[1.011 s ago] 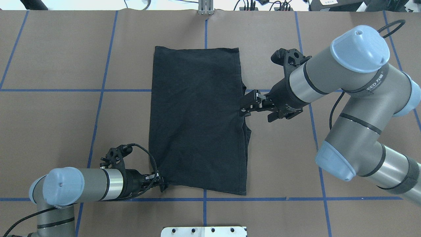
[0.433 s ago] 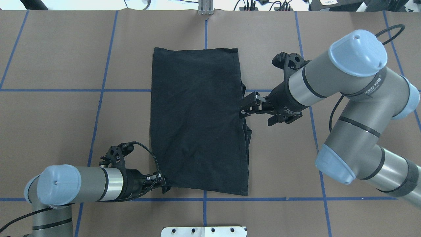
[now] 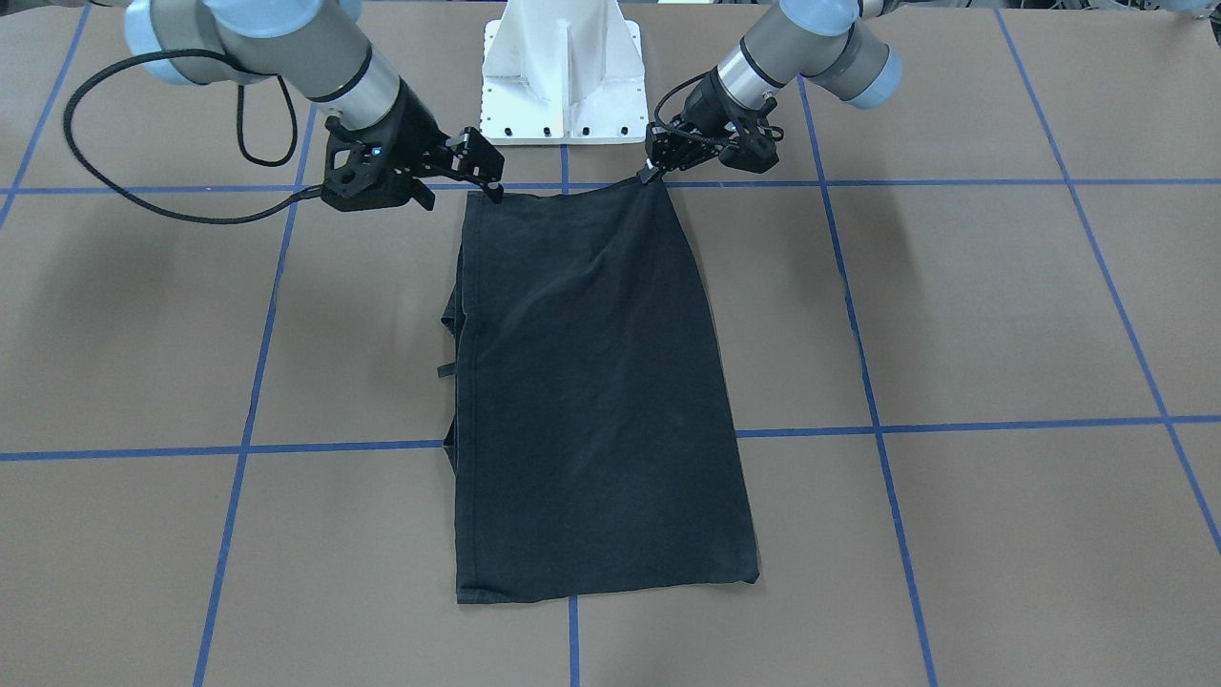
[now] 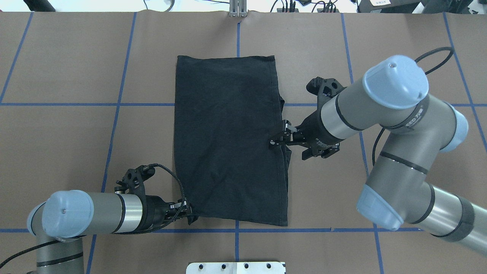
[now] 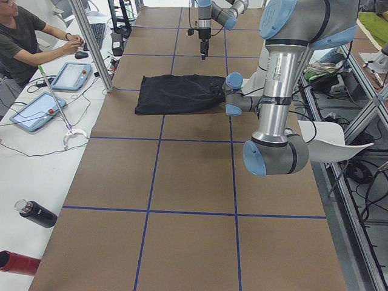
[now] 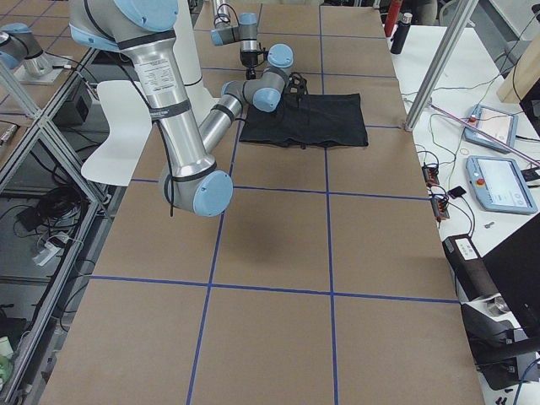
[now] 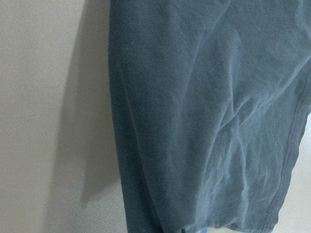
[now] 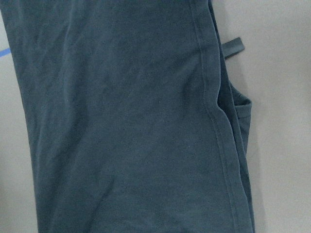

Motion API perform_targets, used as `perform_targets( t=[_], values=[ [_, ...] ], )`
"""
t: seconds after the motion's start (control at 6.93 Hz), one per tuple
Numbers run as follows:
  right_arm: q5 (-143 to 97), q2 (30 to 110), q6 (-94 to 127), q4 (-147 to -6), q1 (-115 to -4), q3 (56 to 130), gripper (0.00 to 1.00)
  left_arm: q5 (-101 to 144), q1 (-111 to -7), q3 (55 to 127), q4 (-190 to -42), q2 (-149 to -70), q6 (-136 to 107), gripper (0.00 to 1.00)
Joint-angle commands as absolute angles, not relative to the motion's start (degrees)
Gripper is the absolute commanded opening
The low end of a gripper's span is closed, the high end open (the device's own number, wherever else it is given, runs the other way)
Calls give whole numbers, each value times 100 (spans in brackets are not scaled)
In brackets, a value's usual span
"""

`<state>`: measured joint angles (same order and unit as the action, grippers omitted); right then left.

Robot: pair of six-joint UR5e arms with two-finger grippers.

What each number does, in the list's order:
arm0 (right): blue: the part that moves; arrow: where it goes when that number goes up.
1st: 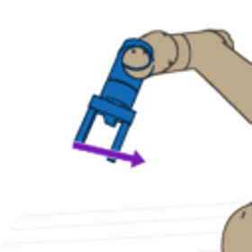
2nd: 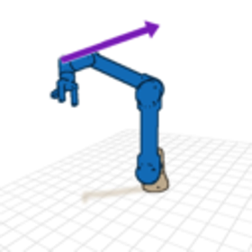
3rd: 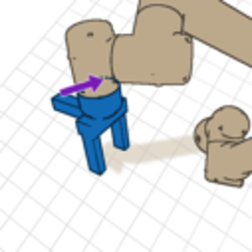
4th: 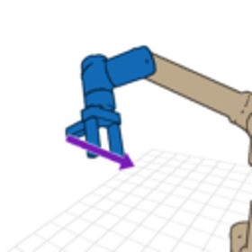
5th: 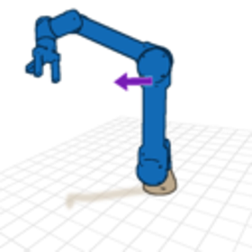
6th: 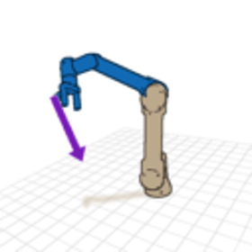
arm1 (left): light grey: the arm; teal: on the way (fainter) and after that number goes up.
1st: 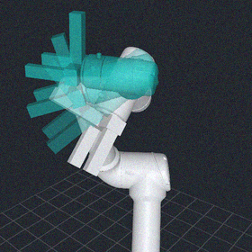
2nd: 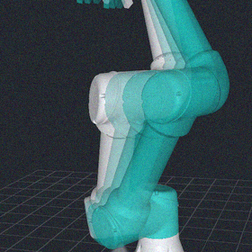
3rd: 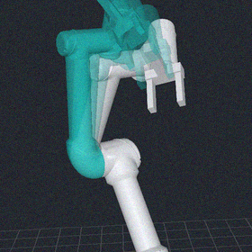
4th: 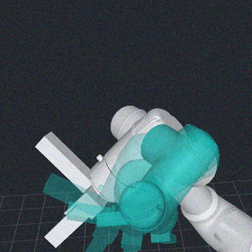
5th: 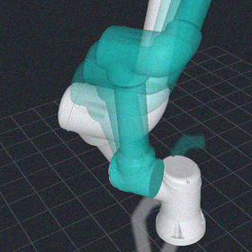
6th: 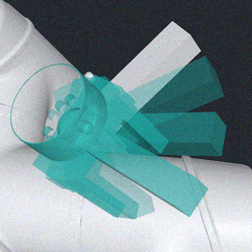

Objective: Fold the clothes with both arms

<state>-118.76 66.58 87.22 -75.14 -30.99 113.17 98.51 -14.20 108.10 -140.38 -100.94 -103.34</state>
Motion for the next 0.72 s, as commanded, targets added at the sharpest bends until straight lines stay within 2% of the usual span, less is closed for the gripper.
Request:
perform_targets(
  t=[0.0, 0.29, 0.58],
  values=[
    [-10781, 6671, 9401, -7515, -2193, 11320, 100, 9853, -1415, 10811, -14036, -10099, -10327, 0],
    [-10048, 6855, 9554, -7532, -1549, 11190, 100, 9853, -1406, 10802, -14036, -10099, -10327, 0],
    [-10046, 6829, 9545, -7541, -1538, 10820, 100, 9853, -1406, 10802, -14036, -10099, -10327, 0]
  ],
)
